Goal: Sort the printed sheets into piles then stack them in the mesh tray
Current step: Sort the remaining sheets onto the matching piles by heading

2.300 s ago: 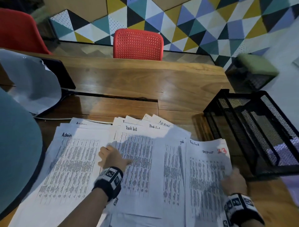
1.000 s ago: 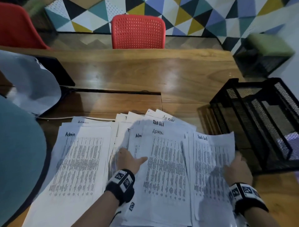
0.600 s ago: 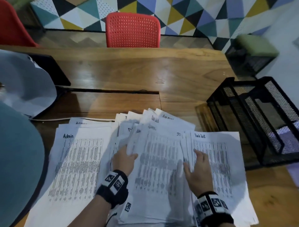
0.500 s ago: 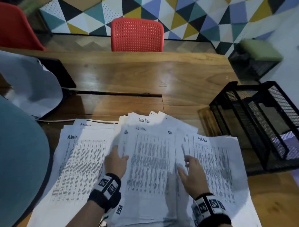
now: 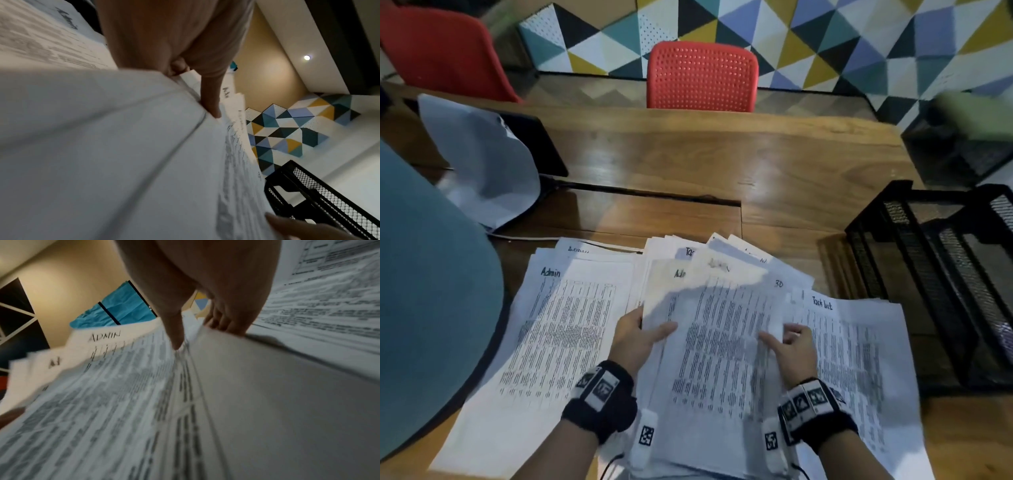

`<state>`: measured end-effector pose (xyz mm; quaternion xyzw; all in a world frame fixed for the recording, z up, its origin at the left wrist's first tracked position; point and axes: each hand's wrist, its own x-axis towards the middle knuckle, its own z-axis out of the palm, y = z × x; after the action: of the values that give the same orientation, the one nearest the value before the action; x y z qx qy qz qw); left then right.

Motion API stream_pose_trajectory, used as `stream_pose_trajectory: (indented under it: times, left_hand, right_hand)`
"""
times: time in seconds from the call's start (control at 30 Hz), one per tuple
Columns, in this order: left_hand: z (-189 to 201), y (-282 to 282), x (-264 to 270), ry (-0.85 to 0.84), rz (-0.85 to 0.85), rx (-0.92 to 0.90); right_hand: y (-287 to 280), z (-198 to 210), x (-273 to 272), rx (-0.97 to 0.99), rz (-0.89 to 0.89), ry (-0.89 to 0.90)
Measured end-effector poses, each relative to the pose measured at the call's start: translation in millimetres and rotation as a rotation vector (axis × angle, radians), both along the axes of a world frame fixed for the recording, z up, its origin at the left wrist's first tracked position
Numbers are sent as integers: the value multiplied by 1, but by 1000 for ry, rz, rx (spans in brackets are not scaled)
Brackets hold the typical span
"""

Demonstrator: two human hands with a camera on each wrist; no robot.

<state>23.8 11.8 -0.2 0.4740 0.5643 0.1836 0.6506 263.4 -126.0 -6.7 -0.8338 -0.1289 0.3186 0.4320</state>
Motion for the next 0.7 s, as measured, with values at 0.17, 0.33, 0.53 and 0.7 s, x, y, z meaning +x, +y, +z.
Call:
stream_pose_trajectory:
  times: [0.17, 0.33, 0.53, 0.7]
  left_hand:
    - [2, 3, 3, -48, 29, -32]
    - [2, 7, 16, -64, 30, -30]
    - [0, 11, 25, -105, 38, -60]
    - [3, 18, 31, -122, 2, -58]
  right_hand:
    - [-15, 6, 11, 277, 57, 32]
    - [-27, 5, 29, 356, 115, 179]
    - [-33, -4, 37, 453, -156, 488]
    - [-29, 2, 34, 411, 38, 484]
